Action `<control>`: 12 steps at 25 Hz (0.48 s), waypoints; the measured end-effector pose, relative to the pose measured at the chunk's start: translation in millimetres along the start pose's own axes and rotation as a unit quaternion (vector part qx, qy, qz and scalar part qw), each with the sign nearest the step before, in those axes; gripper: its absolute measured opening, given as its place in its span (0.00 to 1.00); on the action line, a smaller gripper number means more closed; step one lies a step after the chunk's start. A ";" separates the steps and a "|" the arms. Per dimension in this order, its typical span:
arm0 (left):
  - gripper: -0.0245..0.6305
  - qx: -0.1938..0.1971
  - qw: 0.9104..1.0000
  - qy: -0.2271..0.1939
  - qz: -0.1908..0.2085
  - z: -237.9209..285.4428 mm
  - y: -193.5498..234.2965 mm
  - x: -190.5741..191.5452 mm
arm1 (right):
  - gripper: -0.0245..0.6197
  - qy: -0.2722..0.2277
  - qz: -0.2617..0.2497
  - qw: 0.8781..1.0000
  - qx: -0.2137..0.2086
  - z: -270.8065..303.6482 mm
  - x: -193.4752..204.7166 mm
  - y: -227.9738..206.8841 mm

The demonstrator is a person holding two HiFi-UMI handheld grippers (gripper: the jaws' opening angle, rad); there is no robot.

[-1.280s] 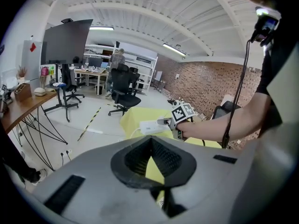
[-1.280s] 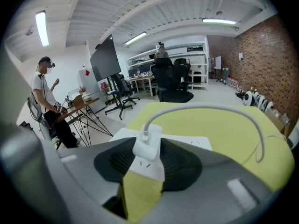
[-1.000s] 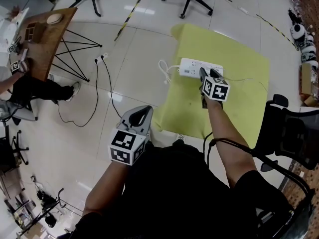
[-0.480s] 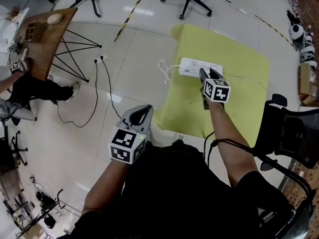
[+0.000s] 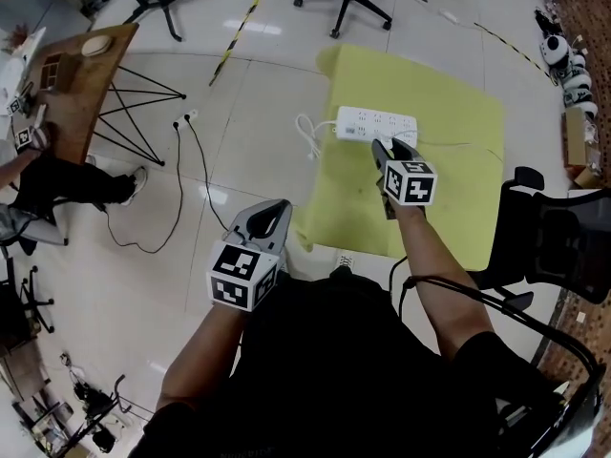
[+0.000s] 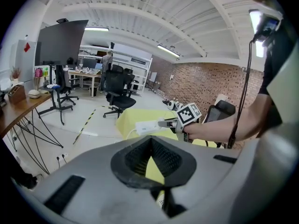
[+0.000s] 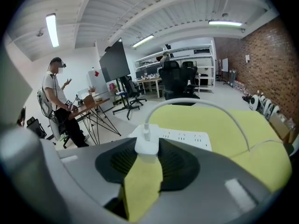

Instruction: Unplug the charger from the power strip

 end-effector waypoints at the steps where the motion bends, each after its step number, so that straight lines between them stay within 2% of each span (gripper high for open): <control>1: 0.05 0.003 1.000 0.000 0.000 -0.4 -0.7 0.6 | 0.25 0.000 0.001 1.000 0.000 -3.9 2.3 1.4; 7: 0.05 0.022 1.000 0.000 0.007 -2.4 -5.2 3.0 | 0.25 0.002 0.013 1.000 0.003 -28.1 18.5 3.4; 12: 0.05 0.043 0.999 0.004 0.016 -3.0 -12.3 7.2 | 0.25 0.008 0.048 0.999 0.019 -54.0 44.3 -5.4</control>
Point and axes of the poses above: the fingertips, and each gripper's own axes: z forward along the fingers, y to its left, x out of its underside, the point moved 7 cm from there along -z, backward along the fingers, and after that the axes turned 1 degree about -y, right-handed, at the moved point
